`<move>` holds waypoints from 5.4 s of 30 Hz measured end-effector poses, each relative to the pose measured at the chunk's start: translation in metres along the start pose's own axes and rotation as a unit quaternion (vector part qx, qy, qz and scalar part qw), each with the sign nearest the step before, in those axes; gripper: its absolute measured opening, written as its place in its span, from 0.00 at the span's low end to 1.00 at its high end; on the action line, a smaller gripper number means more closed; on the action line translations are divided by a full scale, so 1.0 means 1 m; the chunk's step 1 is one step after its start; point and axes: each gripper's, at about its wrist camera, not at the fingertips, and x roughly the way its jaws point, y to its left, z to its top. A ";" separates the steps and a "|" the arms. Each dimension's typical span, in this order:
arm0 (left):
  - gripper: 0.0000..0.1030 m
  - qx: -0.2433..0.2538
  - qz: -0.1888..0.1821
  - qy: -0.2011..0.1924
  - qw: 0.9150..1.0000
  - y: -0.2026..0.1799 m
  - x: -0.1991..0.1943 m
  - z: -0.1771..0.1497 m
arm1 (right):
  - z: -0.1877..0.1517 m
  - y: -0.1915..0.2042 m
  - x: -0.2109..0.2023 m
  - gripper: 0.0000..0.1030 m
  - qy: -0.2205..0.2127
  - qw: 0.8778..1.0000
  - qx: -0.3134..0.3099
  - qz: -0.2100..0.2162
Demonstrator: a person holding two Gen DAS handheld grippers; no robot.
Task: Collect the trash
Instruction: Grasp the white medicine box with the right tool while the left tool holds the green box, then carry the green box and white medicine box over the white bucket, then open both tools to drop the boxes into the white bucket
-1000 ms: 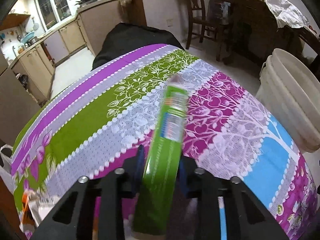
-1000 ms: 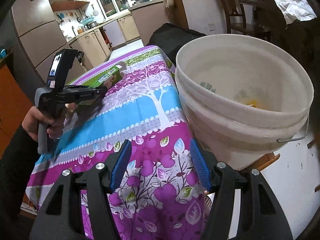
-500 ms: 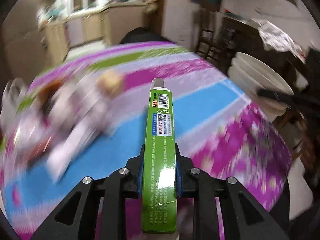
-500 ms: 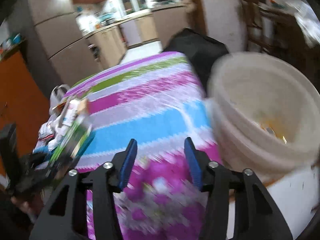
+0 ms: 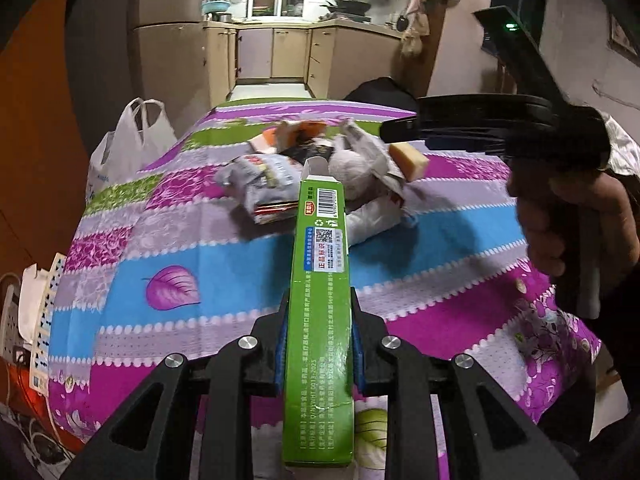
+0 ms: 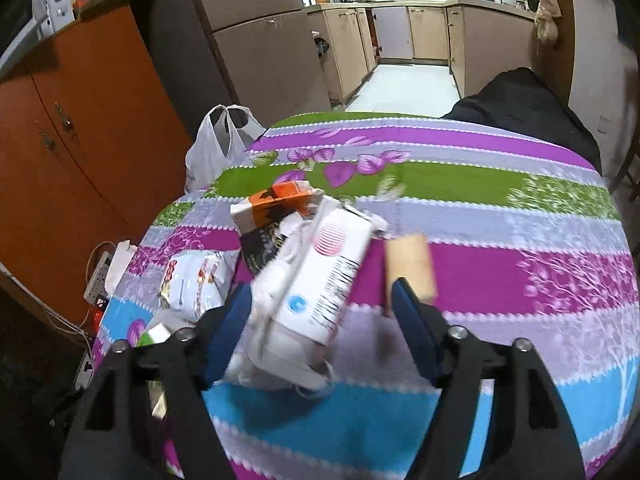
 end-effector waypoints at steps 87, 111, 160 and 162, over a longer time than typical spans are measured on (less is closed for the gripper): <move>0.25 0.316 -0.083 -0.123 0.937 -0.396 0.012 0.190 | -0.097 -0.246 -0.342 0.35 -0.068 0.960 0.182 -0.201; 0.25 0.452 -0.133 0.019 0.882 -0.588 0.135 0.191 | -0.108 -0.361 -0.322 0.36 0.067 0.933 0.247 -0.252; 0.28 0.449 -0.131 0.139 0.873 -0.548 0.201 0.160 | -0.113 -0.379 -0.270 0.44 0.150 0.932 0.235 -0.231; 0.36 0.444 -0.131 0.138 0.876 -0.548 0.202 0.162 | -0.114 -0.380 -0.271 0.47 0.146 0.931 0.241 -0.232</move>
